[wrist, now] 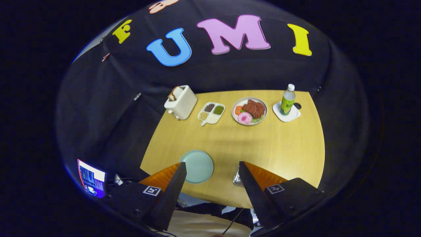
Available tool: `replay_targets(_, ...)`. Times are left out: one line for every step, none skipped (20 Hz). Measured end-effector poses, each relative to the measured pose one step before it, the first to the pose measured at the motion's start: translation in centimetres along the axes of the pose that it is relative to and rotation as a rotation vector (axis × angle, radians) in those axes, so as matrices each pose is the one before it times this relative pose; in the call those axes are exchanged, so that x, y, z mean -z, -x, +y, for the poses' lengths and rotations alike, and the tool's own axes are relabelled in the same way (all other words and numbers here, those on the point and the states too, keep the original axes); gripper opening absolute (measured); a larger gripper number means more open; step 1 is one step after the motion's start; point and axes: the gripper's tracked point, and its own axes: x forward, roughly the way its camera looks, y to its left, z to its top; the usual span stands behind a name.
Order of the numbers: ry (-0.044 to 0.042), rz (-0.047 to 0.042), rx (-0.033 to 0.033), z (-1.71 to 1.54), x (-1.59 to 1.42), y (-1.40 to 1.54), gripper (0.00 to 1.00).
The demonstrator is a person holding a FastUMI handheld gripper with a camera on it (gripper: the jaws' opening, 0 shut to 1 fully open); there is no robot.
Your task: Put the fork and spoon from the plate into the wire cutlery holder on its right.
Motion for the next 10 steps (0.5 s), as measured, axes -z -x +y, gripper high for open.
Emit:
replay_targets(0.02660,-0.05857,0.00273,0.589,-1.322,0.653,0.99)
replay_targets(0.02818,-0.05021,0.00665,0.541,-1.123,0.797,0.99)
replay_targets(0.02468,-0.04645,0.01337,0.392,-0.978,0.572,0.99)
replay_targets(0.01951,-0.06053,0.01673,0.422,-1.307,0.532,0.99)
replay_targets(0.02494,-0.05533,0.00814,0.396,-1.366,0.433,0.99)
replay_targets(0.02575,-0.04613,0.01083,0.319,-1.146,0.470,0.99)
replay_targets(0.01382,-0.04693,0.01088,0.267,-1.416,0.440,0.99)
replay_targets(0.00640,-0.04211,0.00550,0.420,-0.975,0.215,0.99)
replay_targets(-0.00623,-0.05055,0.00595,0.328,-1.223,0.221,0.99)
replay_targets(-0.00862,-0.04742,0.00813,0.177,-0.968,0.050,0.99)
